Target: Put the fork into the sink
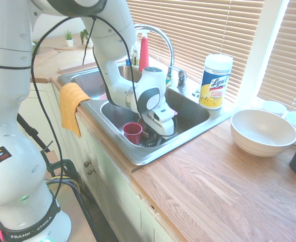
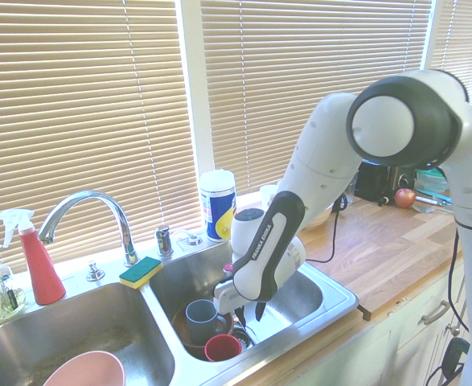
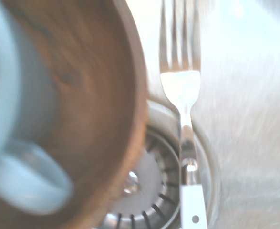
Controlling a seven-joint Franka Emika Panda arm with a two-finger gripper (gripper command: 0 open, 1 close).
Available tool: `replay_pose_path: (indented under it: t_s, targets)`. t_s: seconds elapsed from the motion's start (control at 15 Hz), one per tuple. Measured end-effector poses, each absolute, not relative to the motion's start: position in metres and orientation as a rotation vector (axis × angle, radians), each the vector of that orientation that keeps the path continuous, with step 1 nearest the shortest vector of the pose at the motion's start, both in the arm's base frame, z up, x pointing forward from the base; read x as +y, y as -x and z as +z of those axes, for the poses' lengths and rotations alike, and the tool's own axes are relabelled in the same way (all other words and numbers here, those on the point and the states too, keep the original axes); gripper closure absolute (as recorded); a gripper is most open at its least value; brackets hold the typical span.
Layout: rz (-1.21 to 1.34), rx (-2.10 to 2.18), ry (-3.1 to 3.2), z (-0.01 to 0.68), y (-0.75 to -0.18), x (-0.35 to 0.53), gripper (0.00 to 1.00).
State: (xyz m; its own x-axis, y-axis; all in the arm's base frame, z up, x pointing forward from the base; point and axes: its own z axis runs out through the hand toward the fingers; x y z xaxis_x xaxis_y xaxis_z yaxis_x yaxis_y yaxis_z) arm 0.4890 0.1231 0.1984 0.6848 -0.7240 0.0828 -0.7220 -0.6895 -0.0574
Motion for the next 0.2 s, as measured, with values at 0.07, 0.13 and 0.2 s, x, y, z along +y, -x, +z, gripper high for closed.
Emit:
replay_pose_path:
  t_s: [0.07,0.13,0.2]
  targets:
    - [-0.176,1.205,2.868,0.221,-0.486,0.128,0.0]
    - [-0.195,1.185,2.87,0.247,-0.484,0.133,0.0]
    - [-0.216,1.168,2.87,0.273,-0.48,0.136,0.0]
